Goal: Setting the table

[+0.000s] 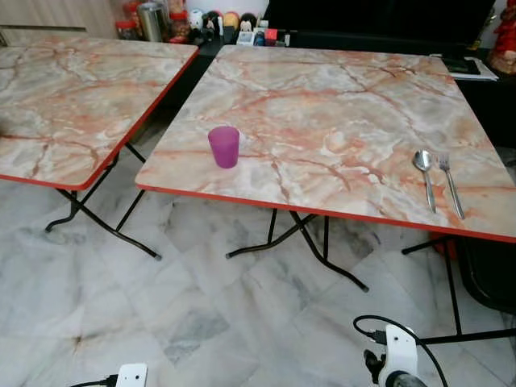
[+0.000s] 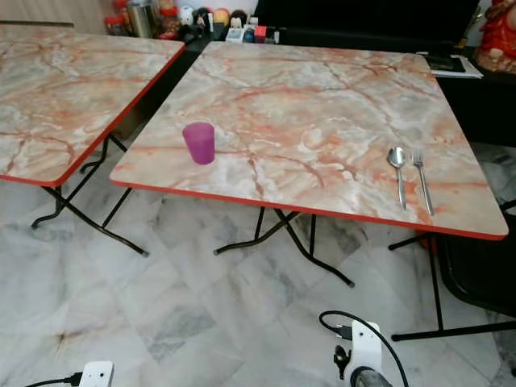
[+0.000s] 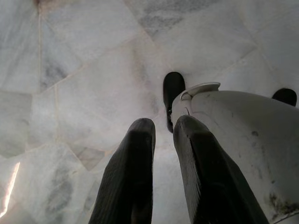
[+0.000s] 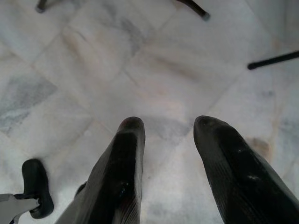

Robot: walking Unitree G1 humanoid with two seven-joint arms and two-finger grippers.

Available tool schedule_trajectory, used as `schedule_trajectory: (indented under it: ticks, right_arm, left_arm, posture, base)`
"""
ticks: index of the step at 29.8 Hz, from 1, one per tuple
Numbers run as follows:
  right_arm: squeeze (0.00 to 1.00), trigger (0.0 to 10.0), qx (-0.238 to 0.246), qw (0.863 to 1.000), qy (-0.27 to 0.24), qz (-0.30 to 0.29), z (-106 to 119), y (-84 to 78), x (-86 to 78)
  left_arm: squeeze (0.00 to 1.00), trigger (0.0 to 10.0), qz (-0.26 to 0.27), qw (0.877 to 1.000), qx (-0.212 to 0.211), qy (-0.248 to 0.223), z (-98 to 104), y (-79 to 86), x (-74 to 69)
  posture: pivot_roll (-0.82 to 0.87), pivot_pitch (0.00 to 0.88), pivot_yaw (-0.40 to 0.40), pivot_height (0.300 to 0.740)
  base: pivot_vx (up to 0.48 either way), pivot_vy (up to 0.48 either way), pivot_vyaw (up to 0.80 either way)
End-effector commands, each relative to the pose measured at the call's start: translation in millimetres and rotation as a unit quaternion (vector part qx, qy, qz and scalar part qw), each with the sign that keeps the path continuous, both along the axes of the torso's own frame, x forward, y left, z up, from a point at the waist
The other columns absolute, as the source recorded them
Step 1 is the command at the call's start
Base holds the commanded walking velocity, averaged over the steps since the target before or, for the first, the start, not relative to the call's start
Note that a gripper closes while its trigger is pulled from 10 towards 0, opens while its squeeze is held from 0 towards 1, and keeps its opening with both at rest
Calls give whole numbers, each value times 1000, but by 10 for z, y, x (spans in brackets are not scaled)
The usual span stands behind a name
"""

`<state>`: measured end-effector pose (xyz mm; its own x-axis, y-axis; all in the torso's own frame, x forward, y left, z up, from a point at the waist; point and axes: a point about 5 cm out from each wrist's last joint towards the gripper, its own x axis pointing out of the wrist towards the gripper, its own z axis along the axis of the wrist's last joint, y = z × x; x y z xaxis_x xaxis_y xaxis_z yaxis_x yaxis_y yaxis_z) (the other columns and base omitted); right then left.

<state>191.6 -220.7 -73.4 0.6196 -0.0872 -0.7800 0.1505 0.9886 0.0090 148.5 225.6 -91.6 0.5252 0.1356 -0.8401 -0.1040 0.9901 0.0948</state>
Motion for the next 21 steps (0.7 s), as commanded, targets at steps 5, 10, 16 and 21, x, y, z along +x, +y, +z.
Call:
schedule_trajectory:
  ticks: [5,10,16,21]
  right_arm:
    - [0,10000,-34,998,-61,9,83,-13,87]
    - [0,10000,-45,996,-80,11,111,-14,112]
    - [0,10000,-50,994,-97,13,133,-6,132]
    - [0,10000,-49,993,-103,5,139,-7,135]
  left_arm:
    - [0,10000,8,1000,5,10,-9,59,-53]
    - [0,10000,3,1000,9,13,-8,63,-49]
    - [0,10000,2,1000,9,9,0,54,-24]
    - [0,10000,1,1000,9,8,3,54,-18]
  posture:
    - [-46,109,-6,736]
    - [-52,107,-5,736]
    - [-67,107,-1,736]
    - [-68,106,0,736]
  base:
    - [0,0,0]
    - [0,0,0]
    - [0,0,0]
    - [0,0,0]
